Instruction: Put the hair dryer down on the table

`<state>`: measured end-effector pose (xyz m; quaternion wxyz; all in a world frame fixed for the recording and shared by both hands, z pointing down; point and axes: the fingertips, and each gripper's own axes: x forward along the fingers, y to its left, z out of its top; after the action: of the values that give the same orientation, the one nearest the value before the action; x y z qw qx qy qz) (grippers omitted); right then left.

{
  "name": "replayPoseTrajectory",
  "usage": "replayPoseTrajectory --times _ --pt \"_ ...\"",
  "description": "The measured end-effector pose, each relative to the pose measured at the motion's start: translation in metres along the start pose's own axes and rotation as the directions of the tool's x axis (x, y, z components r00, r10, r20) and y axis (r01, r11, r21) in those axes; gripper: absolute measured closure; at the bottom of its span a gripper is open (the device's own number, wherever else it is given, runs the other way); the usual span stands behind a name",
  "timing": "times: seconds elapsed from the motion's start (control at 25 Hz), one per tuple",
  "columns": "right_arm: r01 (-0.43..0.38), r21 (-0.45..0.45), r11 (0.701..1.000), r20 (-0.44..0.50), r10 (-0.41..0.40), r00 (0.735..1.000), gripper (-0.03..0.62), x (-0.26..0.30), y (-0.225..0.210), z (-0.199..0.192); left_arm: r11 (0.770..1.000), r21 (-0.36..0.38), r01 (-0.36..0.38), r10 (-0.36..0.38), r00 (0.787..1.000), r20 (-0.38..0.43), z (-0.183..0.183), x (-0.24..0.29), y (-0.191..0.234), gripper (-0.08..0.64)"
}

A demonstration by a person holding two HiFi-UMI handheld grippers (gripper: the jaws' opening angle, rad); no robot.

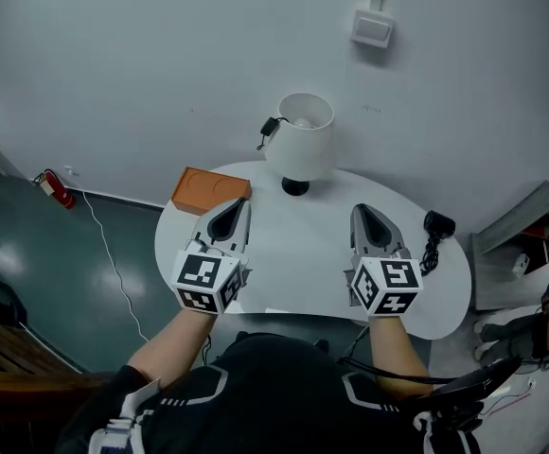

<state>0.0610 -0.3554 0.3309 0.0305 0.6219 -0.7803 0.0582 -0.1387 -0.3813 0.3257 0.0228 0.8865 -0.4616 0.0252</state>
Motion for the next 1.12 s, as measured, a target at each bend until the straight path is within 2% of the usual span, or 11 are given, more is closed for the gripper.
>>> replayPoseTrajectory --times 0.44,0.88,1.12 --pt "0.012 -0.062 0.998 0.037 -0.009 0.999 0.568 0.002 0.011 0.012 1.000 -0.020 -0.010 0.011 0.999 0.032 0.008 -0.001 0.008 0.554" --pt "0.039 -0.074 0.996 0.023 -0.037 0.999 0.568 0.006 0.001 0.006 1.000 -0.011 0.029 -0.028 0.999 0.042 0.009 0.014 -0.003 0.554" --pt "0.043 -0.064 0.997 0.022 -0.042 0.999 0.568 0.007 -0.001 0.004 1.000 0.000 0.020 -0.020 0.999 0.049 0.011 0.016 0.000 0.554"
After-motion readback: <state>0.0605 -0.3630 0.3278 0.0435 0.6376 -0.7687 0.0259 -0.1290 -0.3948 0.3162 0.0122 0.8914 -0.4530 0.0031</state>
